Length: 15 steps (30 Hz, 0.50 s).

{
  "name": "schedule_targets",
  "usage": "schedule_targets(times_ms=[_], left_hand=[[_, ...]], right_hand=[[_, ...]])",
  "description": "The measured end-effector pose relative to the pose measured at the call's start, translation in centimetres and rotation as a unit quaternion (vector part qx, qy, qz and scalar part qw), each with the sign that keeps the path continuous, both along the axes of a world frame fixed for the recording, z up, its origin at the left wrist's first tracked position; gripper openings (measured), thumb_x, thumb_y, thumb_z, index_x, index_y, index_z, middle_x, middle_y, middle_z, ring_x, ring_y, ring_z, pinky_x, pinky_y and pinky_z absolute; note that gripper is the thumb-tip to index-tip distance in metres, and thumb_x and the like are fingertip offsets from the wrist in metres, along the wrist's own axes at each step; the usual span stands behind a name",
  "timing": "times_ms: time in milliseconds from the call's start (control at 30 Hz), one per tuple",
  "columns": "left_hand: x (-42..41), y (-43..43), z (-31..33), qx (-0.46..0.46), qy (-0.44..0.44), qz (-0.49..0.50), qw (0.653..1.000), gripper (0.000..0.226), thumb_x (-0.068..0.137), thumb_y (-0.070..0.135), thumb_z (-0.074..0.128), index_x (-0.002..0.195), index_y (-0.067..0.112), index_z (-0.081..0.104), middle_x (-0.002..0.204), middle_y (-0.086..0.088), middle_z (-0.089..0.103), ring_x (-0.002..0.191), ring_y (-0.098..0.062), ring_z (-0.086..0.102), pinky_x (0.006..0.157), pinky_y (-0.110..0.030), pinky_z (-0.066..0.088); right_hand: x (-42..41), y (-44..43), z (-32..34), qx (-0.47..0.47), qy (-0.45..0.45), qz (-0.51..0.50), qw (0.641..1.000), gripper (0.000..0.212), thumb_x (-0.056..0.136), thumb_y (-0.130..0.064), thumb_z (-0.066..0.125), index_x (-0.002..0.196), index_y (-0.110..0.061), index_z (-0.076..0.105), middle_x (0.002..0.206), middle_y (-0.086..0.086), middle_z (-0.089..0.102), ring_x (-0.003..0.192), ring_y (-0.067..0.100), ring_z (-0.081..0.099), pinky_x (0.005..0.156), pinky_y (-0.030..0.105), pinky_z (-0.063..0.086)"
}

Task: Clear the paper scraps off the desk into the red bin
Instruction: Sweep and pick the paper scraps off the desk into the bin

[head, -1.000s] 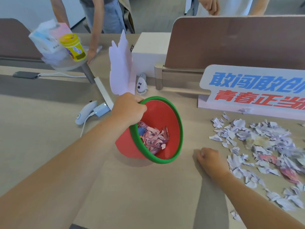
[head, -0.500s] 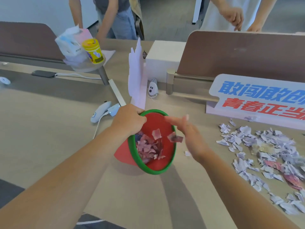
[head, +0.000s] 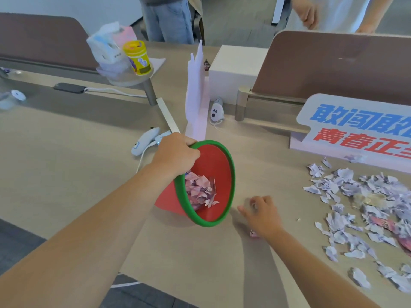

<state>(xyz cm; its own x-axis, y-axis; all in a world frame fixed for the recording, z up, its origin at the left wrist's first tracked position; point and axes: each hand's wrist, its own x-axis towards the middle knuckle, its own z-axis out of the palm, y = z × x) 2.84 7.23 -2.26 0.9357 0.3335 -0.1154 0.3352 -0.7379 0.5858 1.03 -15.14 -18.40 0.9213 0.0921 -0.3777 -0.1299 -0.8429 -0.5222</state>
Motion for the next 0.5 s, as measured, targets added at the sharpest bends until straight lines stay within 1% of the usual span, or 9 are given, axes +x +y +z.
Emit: schedule_targets(times_ms=[100, 133, 167, 233, 267, 333, 367, 433, 500], left_hand=[[-0.1, 0.0, 0.0, 0.0, 0.001, -0.004, 1.0, 0.022, 0.074, 0.008, 0.056, 0.083, 0.002, 0.075, 0.06, -0.009, 0.053, 0.057, -0.019, 0.042, 0.051, -0.027, 0.035], [-0.1, 0.0, 0.0, 0.0, 0.003, -0.005, 1.0, 0.022, 0.074, 0.008, 0.056, 0.084, 0.003, 0.075, 0.06, -0.009, 0.054, 0.057, -0.019, 0.043, 0.051, -0.026, 0.035], [-0.1, -0.1, 0.0, -0.003, 0.005, -0.005, 1.0, 0.022, 0.074, 0.008, 0.056, 0.084, 0.003, 0.075, 0.06, -0.008, 0.055, 0.056, -0.019, 0.044, 0.051, -0.026, 0.036], [0.0, -0.5, 0.0, -0.006, 0.01, -0.009, 1.0, 0.022, 0.074, 0.009, 0.056, 0.085, 0.002, 0.075, 0.059, -0.007, 0.054, 0.054, -0.019, 0.044, 0.051, -0.026, 0.036], [0.1, -0.7, 0.0, -0.003, 0.014, -0.011, 1.0, 0.021, 0.074, 0.009, 0.056, 0.083, 0.002, 0.074, 0.059, -0.007, 0.052, 0.053, -0.019, 0.042, 0.051, -0.026, 0.036], [0.2, -1.4, 0.2, 0.009, 0.023, -0.022, 0.999, 0.015, 0.074, 0.01, 0.057, 0.073, 0.001, 0.069, 0.057, -0.007, 0.049, 0.054, -0.02, 0.041, 0.049, -0.025, 0.032], [0.2, -1.7, 0.2, 0.012, 0.026, -0.026, 0.999, 0.014, 0.074, 0.009, 0.057, 0.069, 0.002, 0.067, 0.057, -0.007, 0.048, 0.055, -0.02, 0.041, 0.048, -0.025, 0.031], [0.4, -2.3, 0.2, 0.008, 0.026, -0.034, 0.999, 0.017, 0.074, 0.009, 0.056, 0.074, 0.002, 0.071, 0.059, -0.008, 0.05, 0.055, -0.02, 0.043, 0.049, -0.026, 0.035], [0.7, -3.0, 0.0, 0.0, 0.021, -0.044, 0.999, 0.022, 0.073, 0.01, 0.056, 0.082, 0.004, 0.075, 0.06, -0.008, 0.054, 0.055, -0.02, 0.046, 0.053, -0.031, 0.043]], right_hand=[[-1.7, -0.9, 0.5, 0.014, 0.012, 0.089, 0.996, 0.082, 0.056, -0.08, 0.052, 0.102, -0.013, 0.056, 0.103, 0.001, 0.042, 0.096, 0.023, 0.049, 0.086, 0.032, 0.044], [-2.2, -1.4, 0.3, 0.019, 0.011, 0.113, 0.993, 0.083, 0.052, -0.081, 0.054, 0.1, -0.014, 0.055, 0.101, -0.002, 0.04, 0.094, 0.021, 0.048, 0.083, 0.03, 0.043], [-2.6, -1.9, 0.1, 0.017, 0.009, 0.128, 0.992, 0.072, 0.056, -0.073, 0.061, 0.099, -0.016, 0.054, 0.1, -0.004, 0.038, 0.094, 0.02, 0.047, 0.081, 0.027, 0.043], [-3.2, -2.7, -0.8, 0.005, -0.006, 0.149, 0.989, 0.04, 0.069, -0.039, 0.071, 0.097, -0.015, 0.055, 0.099, -0.005, 0.038, 0.097, 0.022, 0.048, 0.078, 0.024, 0.04], [-3.3, -3.0, -1.2, 0.006, -0.018, 0.153, 0.988, 0.028, 0.074, -0.026, 0.068, 0.094, -0.013, 0.056, 0.098, -0.003, 0.04, 0.096, 0.024, 0.05, 0.075, 0.024, 0.037], [-3.5, -3.5, -1.6, 0.013, -0.046, 0.133, 0.99, 0.006, 0.079, -0.01, 0.059, 0.085, -0.009, 0.058, 0.093, 0.002, 0.046, 0.087, 0.026, 0.054, 0.066, 0.022, 0.033], [-3.5, -3.6, -1.4, 0.018, -0.055, 0.119, 0.991, 0.004, 0.081, -0.005, 0.056, 0.08, -0.008, 0.059, 0.088, 0.004, 0.048, 0.081, 0.026, 0.054, 0.06, 0.021, 0.031], [-3.2, -4.0, -1.4, 0.028, -0.053, 0.065, 0.996, 0.013, 0.081, -0.001, 0.054, 0.072, -0.008, 0.06, 0.079, 0.004, 0.05, 0.073, 0.025, 0.052, 0.053, 0.019, 0.028], [-2.1, -4.4, -0.1, 0.072, -0.033, -0.06, 0.995, 0.013, 0.081, -0.004, 0.057, 0.071, -0.009, 0.063, 0.069, 0.002, 0.054, 0.068, 0.024, 0.052, 0.054, 0.026, 0.033]])
